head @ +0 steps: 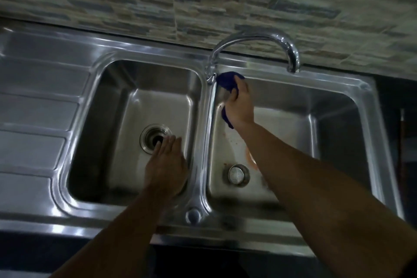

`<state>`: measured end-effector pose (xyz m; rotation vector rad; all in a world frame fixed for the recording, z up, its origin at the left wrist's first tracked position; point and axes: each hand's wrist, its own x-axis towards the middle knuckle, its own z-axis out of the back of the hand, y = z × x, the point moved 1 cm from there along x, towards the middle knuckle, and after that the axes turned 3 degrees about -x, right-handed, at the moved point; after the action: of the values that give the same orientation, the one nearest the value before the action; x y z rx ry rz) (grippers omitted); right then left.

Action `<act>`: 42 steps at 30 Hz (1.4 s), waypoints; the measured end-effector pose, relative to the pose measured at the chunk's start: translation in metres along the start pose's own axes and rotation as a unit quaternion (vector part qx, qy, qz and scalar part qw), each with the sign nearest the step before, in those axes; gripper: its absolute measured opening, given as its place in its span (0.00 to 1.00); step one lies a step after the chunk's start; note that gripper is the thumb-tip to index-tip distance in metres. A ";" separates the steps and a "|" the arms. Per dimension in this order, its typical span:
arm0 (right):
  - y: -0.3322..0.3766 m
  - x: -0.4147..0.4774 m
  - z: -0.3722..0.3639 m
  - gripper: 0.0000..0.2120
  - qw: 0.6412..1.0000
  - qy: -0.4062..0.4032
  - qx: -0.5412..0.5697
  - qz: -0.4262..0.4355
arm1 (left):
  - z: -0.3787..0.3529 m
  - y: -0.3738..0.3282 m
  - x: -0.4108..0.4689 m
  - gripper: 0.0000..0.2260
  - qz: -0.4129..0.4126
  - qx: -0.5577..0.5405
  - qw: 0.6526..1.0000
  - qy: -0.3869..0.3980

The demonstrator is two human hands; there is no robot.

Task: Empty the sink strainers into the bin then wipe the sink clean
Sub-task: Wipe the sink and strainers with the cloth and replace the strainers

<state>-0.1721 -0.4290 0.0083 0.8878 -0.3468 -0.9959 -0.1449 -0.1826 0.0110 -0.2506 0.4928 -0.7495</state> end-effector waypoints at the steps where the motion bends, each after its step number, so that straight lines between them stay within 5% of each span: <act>1: -0.006 0.000 0.007 0.23 0.999 -0.026 -0.013 0.031 | 0.001 -0.009 0.009 0.27 -0.006 -0.015 1.000 -0.010; 4: -0.017 0.006 0.020 0.25 0.985 -0.054 -0.075 0.147 | -0.003 -0.035 0.037 0.26 -0.032 -0.044 0.997 -0.050; 7: -0.016 0.023 0.012 0.30 0.944 0.037 -0.222 0.239 | -0.014 -0.060 0.058 0.27 -0.057 -0.054 0.995 -0.060; 13: -0.024 0.057 0.013 0.32 0.880 0.088 -0.355 0.305 | -0.035 -0.078 0.068 0.28 -0.015 -0.033 0.993 -0.112; 23: -0.126 0.055 0.145 0.42 0.907 -0.027 -0.396 0.143 | -0.038 -0.077 0.070 0.26 -0.044 -0.069 0.986 -0.147; 28: -0.107 0.051 0.112 0.36 0.938 -0.117 -0.327 0.023 | -0.040 -0.075 0.072 0.26 -0.049 -0.073 0.985 -0.148; 35: -0.020 0.031 -0.002 0.34 0.913 -0.008 -0.339 0.229 | -0.043 -0.074 0.075 0.28 -0.029 -0.047 0.991 -0.122; 42: -0.063 0.051 0.079 0.37 0.866 0.061 -0.446 0.220 | -0.030 -0.081 0.069 0.29 -0.010 0.041 0.994 -0.100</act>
<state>-0.2307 -0.5256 0.0014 0.0072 0.0470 -0.5552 -0.1650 -0.2905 -0.0068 -0.2513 0.2704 -0.7533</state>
